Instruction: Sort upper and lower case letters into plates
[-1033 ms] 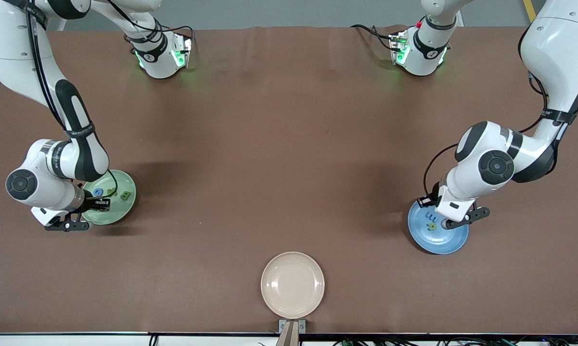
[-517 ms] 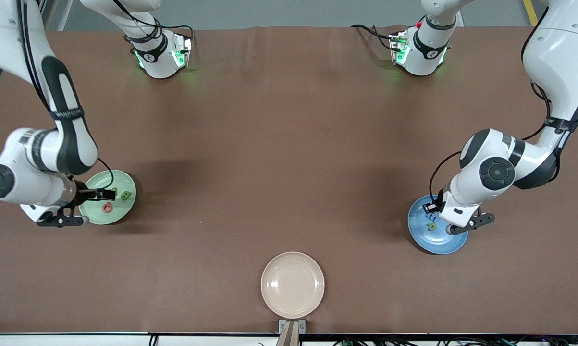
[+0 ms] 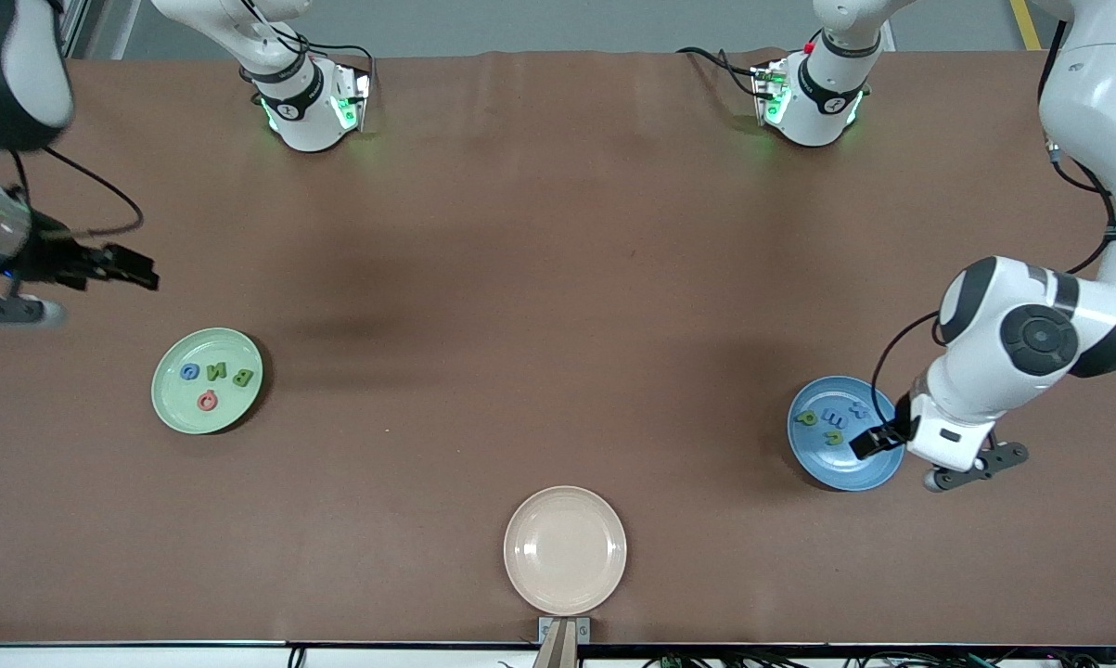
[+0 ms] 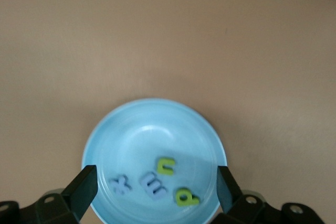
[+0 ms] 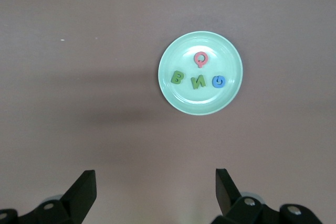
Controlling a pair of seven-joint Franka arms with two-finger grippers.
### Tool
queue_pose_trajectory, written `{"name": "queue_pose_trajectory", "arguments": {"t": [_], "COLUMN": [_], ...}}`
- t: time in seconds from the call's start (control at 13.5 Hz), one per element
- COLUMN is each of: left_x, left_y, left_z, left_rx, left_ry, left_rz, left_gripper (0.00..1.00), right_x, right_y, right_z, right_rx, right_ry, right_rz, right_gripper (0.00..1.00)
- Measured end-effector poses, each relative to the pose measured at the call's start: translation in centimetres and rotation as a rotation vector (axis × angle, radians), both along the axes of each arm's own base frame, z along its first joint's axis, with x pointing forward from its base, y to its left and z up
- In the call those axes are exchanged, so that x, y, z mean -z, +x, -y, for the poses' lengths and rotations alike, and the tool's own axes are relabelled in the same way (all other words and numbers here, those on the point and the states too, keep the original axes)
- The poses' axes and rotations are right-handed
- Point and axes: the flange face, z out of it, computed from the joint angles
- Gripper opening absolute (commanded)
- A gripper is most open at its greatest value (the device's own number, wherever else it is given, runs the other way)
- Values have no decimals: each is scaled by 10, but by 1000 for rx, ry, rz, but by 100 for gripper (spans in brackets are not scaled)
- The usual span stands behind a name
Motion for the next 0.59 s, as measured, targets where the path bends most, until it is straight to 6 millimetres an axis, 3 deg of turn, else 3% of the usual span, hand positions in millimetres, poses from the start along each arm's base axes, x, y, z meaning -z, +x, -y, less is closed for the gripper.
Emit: {"name": "queue_pose_trajectory", "arguments": {"t": [0.15,0.3,0.44,0.59], "left_x": [-20,-50,-81,-106], "left_y": [7,9,6,1], "left_z": [-11,-20,-31,-32], "left_rx": [31,69,62,54], "left_ry": [29,76,114,131], "left_rz": [-3,-47,-92,-117], "left_gripper": [100,100,100,100], "right_x": [-46,-78,-98,-102], "right_y": [-6,-7,-10,-10], "right_z": [0,0,3,5], "right_rx": [0,1,6,11], "right_ry": [-1,-3,-5,-6], "right_rz": [24,62,82,89], "right_gripper": [100,100,100,100]}}
